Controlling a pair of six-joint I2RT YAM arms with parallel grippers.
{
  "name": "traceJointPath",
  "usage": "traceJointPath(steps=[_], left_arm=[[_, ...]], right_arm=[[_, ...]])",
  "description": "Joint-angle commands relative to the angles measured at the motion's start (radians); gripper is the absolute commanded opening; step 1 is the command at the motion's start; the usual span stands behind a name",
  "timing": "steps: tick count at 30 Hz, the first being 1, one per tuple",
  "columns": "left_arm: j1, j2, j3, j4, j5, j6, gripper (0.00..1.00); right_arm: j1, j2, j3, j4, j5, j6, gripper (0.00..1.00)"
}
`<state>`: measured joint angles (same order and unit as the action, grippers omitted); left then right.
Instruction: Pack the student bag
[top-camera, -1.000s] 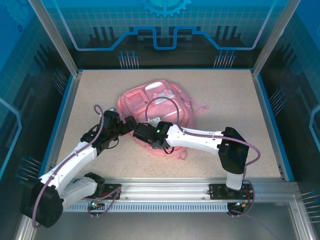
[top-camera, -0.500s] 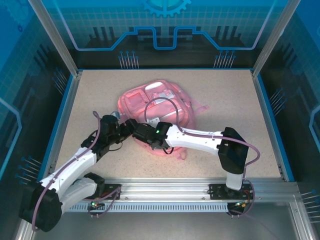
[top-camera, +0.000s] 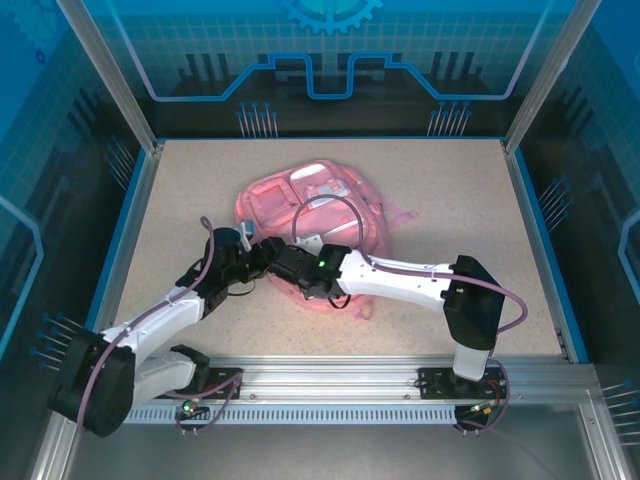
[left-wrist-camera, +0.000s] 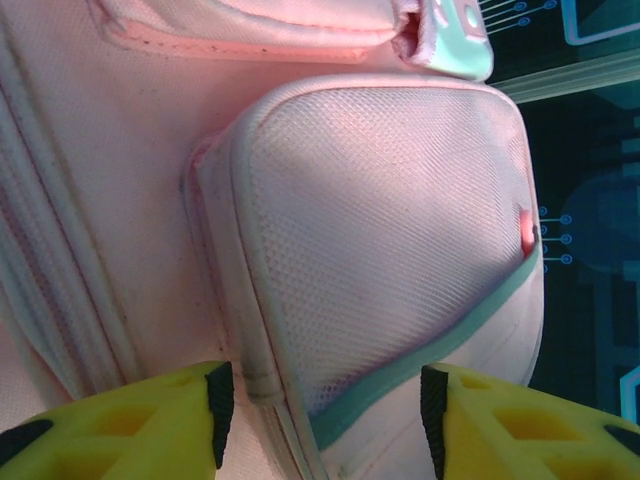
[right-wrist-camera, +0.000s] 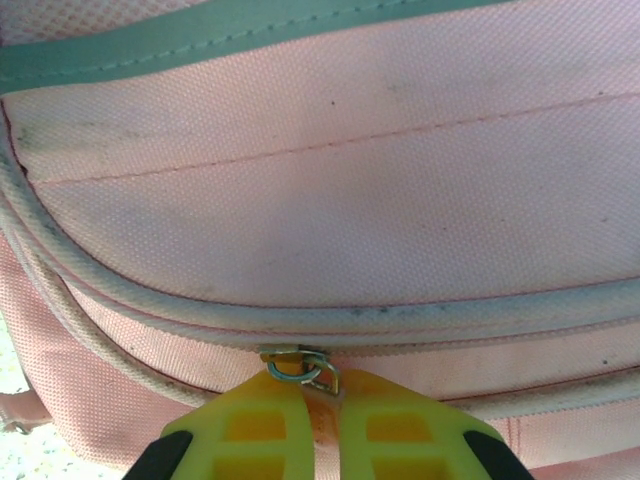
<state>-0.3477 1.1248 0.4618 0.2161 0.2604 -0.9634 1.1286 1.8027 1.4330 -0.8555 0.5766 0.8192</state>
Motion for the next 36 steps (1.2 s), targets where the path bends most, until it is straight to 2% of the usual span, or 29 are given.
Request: traceJointPath(steps=[1,4,9,11,16,21,23,25,27,31,35,36], left_arm=[[0.011,0.041,0.003,0.066,0.023,-0.019,0.49],[0.009,0.068,0.013,0.066,0.013,-0.020,0.39],[0.010,0.079,0.043,-0.007,-0.029,0.028,0.07],[0.010,0.073,0.064,-0.056,-0.040,0.071,0.00],[0.010,0.058,0.084,-0.143,-0.095,0.137,0.00],[0.012,0.044,0.095,-0.175,-0.131,0.168,0.00],[0.013,0.048,0.109,-0.194,-0.143,0.186,0.00],[0.021,0.055,0.126,-0.214,-0.149,0.209,0.00],[0.037,0.060,0.152,-0.242,-0.157,0.242,0.00],[0.090,0.059,0.217,-0.365,-0.203,0.316,0.00],[0.139,0.018,0.268,-0.513,-0.275,0.334,0.34],[0.145,0.003,0.276,-0.541,-0.296,0.332,0.39]], right_arm=[[-0.016,-0.040,-0.015,0.004,0.001,0.008,0.07],[-0.020,-0.045,-0.020,0.002,0.005,0.007,0.07],[-0.050,-0.070,-0.057,-0.017,0.048,-0.015,0.07],[-0.081,-0.108,-0.101,-0.002,0.066,-0.063,0.07],[-0.215,-0.232,-0.223,0.105,0.029,-0.249,0.10],[-0.404,-0.314,-0.294,0.196,-0.142,-0.364,0.12],[-0.448,-0.316,-0.294,0.209,-0.217,-0.392,0.12],[-0.453,-0.315,-0.288,0.222,-0.272,-0.429,0.09],[-0.452,-0.310,-0.288,0.250,-0.395,-0.468,0.04],[-0.442,-0.306,-0.320,0.341,-0.613,-0.486,0.01],[-0.410,-0.281,-0.332,0.450,-0.742,-0.448,0.00],[-0.399,-0.270,-0.330,0.474,-0.760,-0.437,0.00]])
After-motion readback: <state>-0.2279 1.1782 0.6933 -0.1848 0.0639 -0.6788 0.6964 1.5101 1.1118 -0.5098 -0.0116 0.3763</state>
